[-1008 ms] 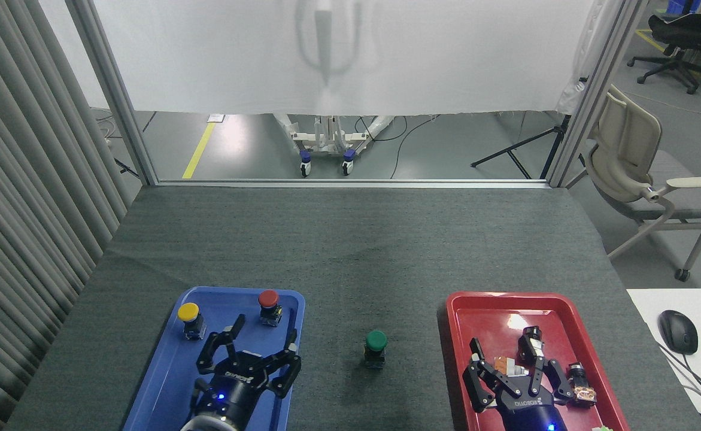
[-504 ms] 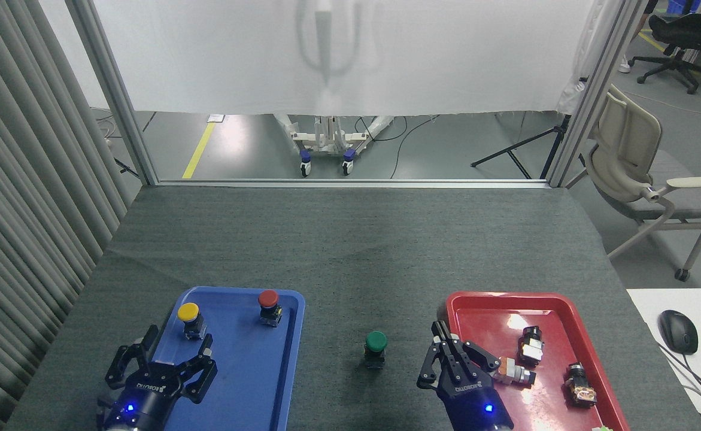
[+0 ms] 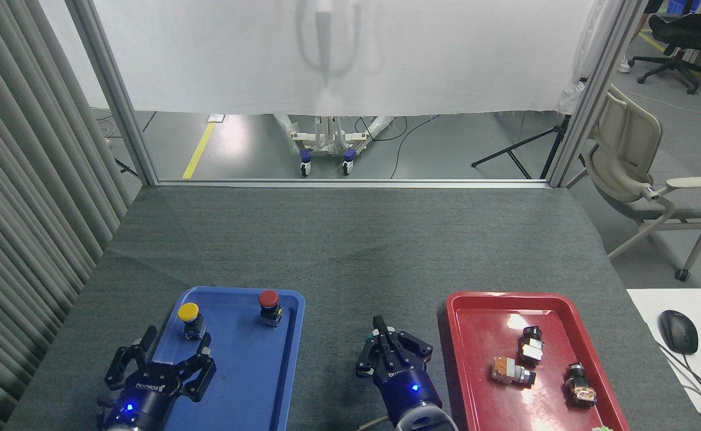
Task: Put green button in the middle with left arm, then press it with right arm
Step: 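Move the right hand from the red tray over the green button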
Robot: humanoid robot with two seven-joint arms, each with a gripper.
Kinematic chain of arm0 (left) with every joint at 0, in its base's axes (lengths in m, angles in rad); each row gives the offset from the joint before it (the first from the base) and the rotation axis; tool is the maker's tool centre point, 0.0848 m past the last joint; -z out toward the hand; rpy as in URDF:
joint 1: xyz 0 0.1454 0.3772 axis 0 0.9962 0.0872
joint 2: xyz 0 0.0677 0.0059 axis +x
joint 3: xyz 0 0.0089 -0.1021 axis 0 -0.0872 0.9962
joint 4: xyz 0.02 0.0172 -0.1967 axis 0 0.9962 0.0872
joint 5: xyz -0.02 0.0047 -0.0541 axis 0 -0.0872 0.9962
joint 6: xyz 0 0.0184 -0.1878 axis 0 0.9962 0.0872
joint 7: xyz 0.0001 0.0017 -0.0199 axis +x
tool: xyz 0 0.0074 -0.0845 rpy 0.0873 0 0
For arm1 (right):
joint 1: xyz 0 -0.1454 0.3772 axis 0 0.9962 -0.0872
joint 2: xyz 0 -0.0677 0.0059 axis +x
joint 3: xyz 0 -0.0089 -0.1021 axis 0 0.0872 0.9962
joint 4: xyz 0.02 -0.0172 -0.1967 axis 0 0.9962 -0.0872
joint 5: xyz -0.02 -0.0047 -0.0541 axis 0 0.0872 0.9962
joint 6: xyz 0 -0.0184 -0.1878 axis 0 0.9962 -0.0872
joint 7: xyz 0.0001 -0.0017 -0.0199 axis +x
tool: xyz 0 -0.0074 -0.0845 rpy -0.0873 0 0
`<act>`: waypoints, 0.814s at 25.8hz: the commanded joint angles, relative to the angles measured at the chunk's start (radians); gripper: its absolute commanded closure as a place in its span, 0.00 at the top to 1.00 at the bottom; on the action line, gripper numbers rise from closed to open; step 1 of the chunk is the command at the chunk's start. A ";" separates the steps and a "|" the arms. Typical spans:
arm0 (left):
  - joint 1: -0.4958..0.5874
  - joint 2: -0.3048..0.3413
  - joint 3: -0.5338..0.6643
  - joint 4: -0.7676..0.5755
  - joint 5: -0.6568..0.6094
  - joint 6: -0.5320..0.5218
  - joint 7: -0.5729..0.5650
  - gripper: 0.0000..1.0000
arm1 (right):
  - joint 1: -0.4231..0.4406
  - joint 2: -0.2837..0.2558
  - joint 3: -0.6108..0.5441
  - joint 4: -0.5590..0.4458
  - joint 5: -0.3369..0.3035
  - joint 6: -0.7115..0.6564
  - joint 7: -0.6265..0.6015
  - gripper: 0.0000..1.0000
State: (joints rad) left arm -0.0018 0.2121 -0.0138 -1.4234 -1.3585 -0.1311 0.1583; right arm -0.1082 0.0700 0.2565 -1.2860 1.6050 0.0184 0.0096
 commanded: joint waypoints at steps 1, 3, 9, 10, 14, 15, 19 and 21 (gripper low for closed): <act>-0.007 -0.002 -0.002 0.021 -0.001 -0.001 -0.002 1.00 | -0.024 0.014 0.017 0.093 0.006 0.031 -0.010 0.00; -0.024 0.000 -0.003 0.024 -0.001 -0.002 -0.002 1.00 | -0.027 0.014 0.018 0.122 0.006 0.037 -0.016 0.00; -0.040 0.001 -0.003 0.021 -0.002 -0.002 -0.003 1.00 | -0.028 0.013 0.017 0.191 0.009 0.063 -0.040 0.00; -0.041 0.001 -0.003 0.021 -0.001 -0.002 -0.003 1.00 | -0.028 0.014 0.018 0.191 0.009 0.063 -0.042 0.00; -0.041 0.003 -0.003 0.018 -0.001 -0.002 -0.010 1.00 | -0.028 0.016 0.020 0.149 0.015 0.063 -0.056 0.00; -0.041 0.001 -0.003 0.020 -0.001 -0.002 -0.010 1.00 | -0.028 0.016 0.020 0.131 0.013 0.063 -0.066 0.00; -0.041 0.001 -0.003 0.029 -0.001 -0.002 -0.010 1.00 | -0.028 0.016 0.015 0.080 0.010 0.066 -0.076 0.00; -0.043 0.001 -0.003 0.026 -0.001 -0.004 -0.010 1.00 | -0.027 0.014 0.006 0.053 0.010 0.067 -0.077 0.00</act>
State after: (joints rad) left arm -0.0432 0.2134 -0.0169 -1.3970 -1.3591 -0.1336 0.1494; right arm -0.1362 0.0862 0.2706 -1.1946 1.6166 0.0845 -0.0475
